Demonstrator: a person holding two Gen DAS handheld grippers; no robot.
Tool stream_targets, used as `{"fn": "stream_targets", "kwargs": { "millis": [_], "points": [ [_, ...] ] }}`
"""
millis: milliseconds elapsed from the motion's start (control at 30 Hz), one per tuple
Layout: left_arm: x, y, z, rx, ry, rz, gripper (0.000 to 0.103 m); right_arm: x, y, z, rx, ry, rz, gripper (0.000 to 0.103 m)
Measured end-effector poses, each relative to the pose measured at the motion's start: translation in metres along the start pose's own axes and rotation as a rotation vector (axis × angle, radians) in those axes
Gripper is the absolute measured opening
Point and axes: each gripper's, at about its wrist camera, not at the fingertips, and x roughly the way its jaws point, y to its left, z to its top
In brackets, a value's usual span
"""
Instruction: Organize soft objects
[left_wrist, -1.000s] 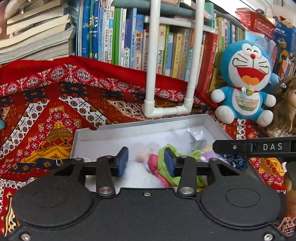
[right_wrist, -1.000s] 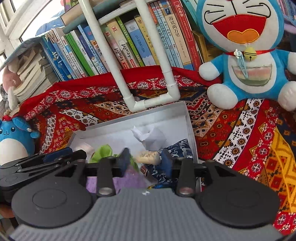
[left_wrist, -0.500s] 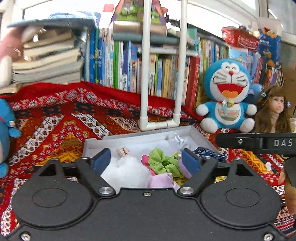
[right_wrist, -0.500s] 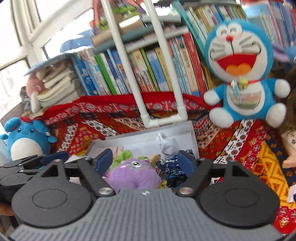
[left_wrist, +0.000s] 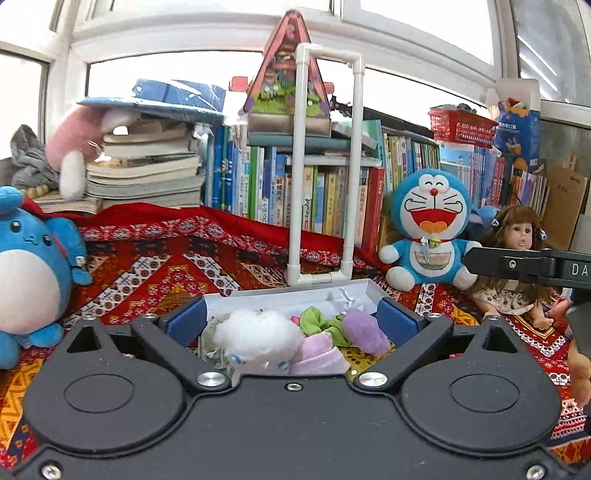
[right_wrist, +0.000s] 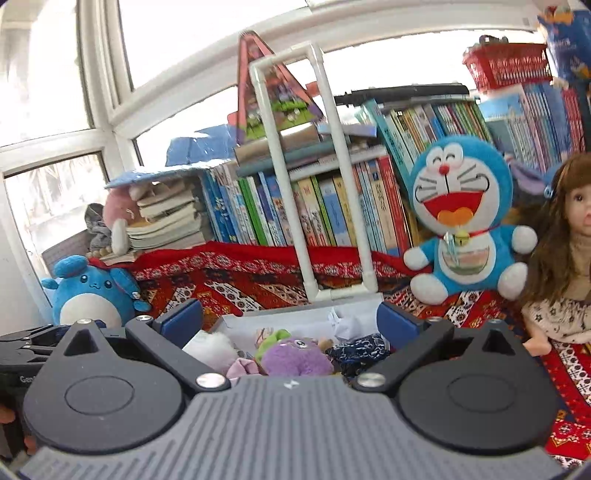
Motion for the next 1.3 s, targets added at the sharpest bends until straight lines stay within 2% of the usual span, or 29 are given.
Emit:
{"fn": "stream_targets", "kwargs": {
  "millis": [233,533,800,1067,1300],
  "points": [
    [-0.041,-0.001,-0.016,-0.032,-0.033,-0.003,0.1,-0.026,0.014,-0.014,-0.056,-0.058,-0.004,0.103],
    [-0.08,-0.003,-0.046,-0.079,-0.056,-0.008,0.1,-0.056,0.017,-0.039,-0.062,-0.117,-0.007,0.103],
    [-0.128,0.003,-0.092,-0.119,-0.08,0.022,0.1,-0.09,0.018,-0.074,-0.073,-0.136,-0.03,0.103],
    [-0.164,0.009,-0.147,-0.157,-0.031,0.077,0.1,-0.122,0.029,-0.119,-0.164,-0.164,-0.077,0.103],
    [-0.166,0.009,-0.186,-0.186,0.055,0.116,0.1,-0.13,0.041,-0.159,-0.193,-0.097,-0.09,0.103]
  ]
}}
